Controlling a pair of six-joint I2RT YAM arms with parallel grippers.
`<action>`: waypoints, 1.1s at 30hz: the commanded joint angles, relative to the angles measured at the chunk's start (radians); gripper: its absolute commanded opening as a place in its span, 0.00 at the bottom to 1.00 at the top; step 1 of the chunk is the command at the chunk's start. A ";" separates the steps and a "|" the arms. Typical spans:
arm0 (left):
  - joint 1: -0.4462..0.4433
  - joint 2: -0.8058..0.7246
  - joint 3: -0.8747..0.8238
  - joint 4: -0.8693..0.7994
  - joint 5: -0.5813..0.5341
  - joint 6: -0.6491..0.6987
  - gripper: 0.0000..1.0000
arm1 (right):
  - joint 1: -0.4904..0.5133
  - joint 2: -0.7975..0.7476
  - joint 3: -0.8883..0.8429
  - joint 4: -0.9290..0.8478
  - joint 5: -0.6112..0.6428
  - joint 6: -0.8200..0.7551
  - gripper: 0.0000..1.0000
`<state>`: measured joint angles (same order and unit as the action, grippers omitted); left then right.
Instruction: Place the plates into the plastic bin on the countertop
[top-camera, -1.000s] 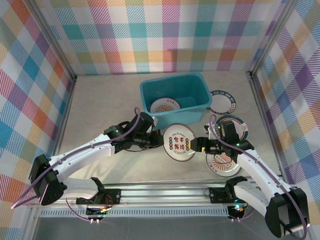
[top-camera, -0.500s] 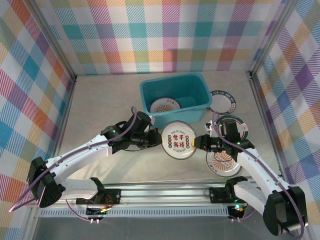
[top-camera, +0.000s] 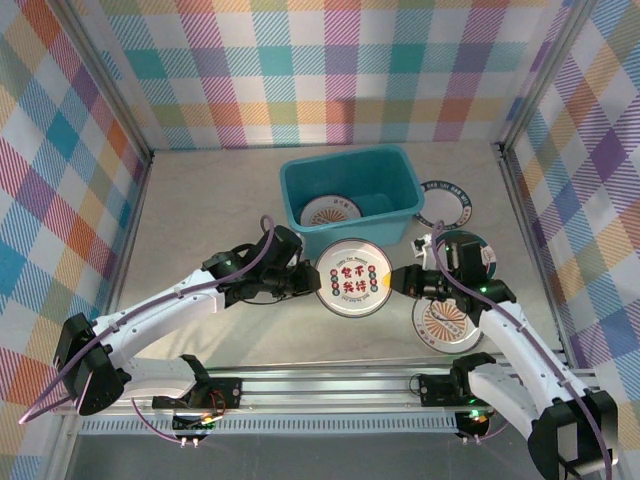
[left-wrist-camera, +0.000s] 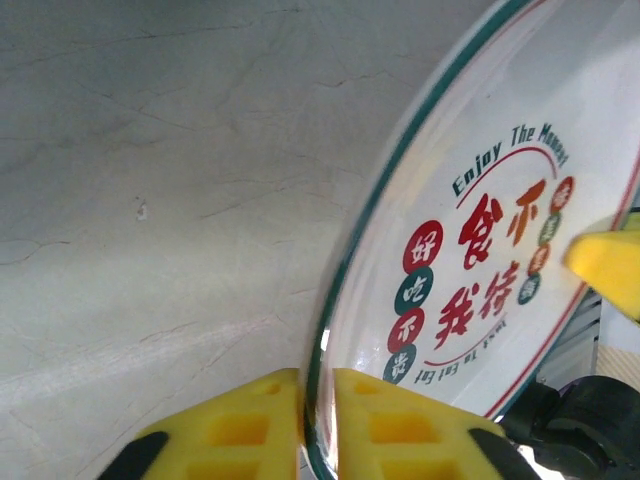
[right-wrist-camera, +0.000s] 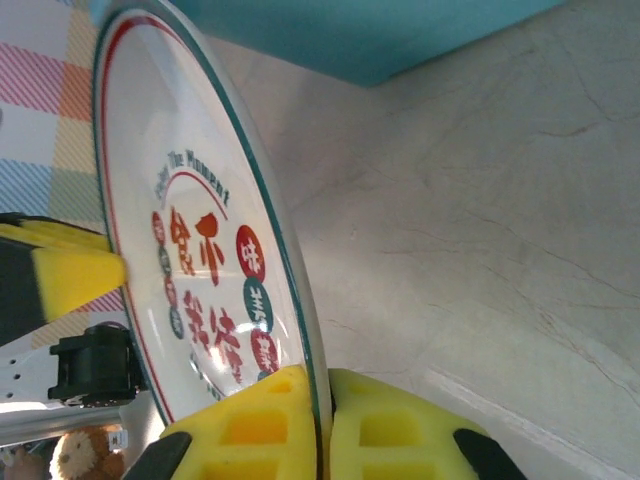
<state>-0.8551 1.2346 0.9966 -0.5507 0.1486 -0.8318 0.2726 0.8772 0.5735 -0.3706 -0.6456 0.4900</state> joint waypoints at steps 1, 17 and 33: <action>-0.004 -0.042 0.058 -0.010 -0.036 0.034 0.22 | 0.007 -0.030 0.051 -0.025 -0.014 -0.021 0.05; 0.186 -0.133 0.280 -0.238 -0.166 0.152 0.75 | 0.008 0.052 0.356 -0.075 0.014 0.007 0.01; 0.479 0.328 0.527 -0.218 0.098 0.263 0.74 | -0.006 0.653 0.922 -0.138 0.098 -0.088 0.00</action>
<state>-0.3950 1.4956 1.4536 -0.7570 0.1932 -0.6182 0.2741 1.4826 1.4025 -0.5171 -0.5488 0.4213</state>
